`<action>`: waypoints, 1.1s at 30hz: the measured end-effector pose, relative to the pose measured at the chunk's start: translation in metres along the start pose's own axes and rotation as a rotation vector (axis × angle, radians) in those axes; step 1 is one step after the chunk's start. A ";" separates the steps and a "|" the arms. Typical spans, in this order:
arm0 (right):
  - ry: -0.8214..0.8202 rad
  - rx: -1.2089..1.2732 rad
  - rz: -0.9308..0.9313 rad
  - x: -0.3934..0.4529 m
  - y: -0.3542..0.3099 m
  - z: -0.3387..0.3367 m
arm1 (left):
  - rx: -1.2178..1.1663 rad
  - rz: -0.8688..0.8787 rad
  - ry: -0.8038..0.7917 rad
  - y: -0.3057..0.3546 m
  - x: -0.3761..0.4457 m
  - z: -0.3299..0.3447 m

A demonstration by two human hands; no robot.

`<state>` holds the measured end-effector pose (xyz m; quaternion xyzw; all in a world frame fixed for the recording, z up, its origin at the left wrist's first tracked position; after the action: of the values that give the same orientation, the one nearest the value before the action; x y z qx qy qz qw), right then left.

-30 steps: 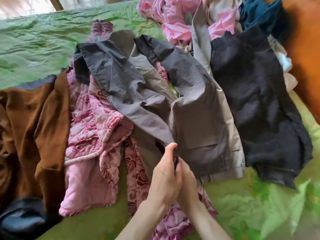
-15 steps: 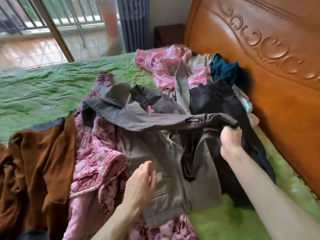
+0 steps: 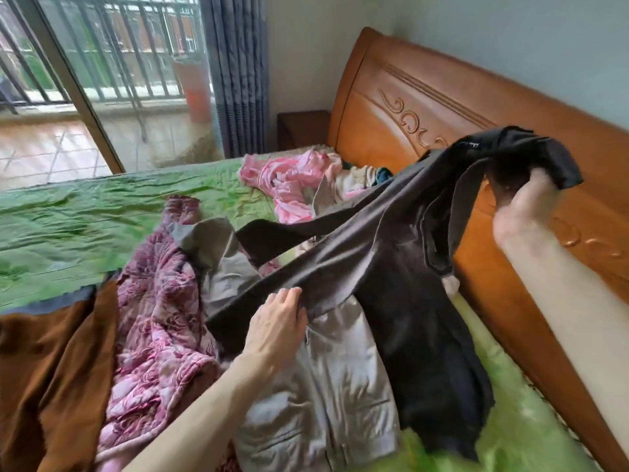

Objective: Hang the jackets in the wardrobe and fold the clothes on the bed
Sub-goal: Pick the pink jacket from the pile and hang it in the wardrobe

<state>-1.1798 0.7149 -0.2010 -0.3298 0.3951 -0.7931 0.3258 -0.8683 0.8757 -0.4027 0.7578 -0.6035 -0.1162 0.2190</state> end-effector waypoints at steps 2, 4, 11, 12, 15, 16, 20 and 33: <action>-0.109 -0.107 -0.058 -0.006 0.000 -0.004 | -0.008 0.027 0.013 0.010 0.011 -0.004; -0.284 -0.364 -0.116 -0.020 0.016 -0.016 | -0.022 0.037 0.006 0.016 0.015 -0.004; -0.868 -0.882 0.343 -0.121 0.144 -0.106 | 0.016 0.003 -0.058 -0.016 -0.010 0.019; -0.912 -0.913 0.389 -0.141 0.159 -0.117 | 0.024 -0.007 -0.069 -0.027 -0.017 0.024; -1.033 -1.010 0.441 -0.197 0.192 -0.143 | 0.066 -0.033 -0.085 -0.062 -0.038 0.038; -1.071 -1.019 0.464 -0.214 0.200 -0.149 | 0.084 -0.042 -0.088 -0.073 -0.045 0.042; -1.266 -1.126 0.422 -0.275 0.227 -0.160 | 0.104 -0.083 -0.094 -0.105 -0.069 0.054; -1.659 -1.099 0.199 -0.450 0.286 -0.125 | 0.162 -0.241 -0.096 -0.216 -0.150 0.074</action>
<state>-0.9482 0.9802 -0.6198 -0.8494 0.3804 0.0115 0.3657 -0.7509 1.0447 -0.5828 0.8336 -0.5253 -0.1286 0.1124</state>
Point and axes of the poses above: each hand's wrist, its own x-axis towards the middle knuckle, its own z-axis out of the palm, y = z × x, the point moved 2 cm from there along x, towards the middle knuckle, and after that the axes turned 11 degrees about -z, right-handed, at the moved point
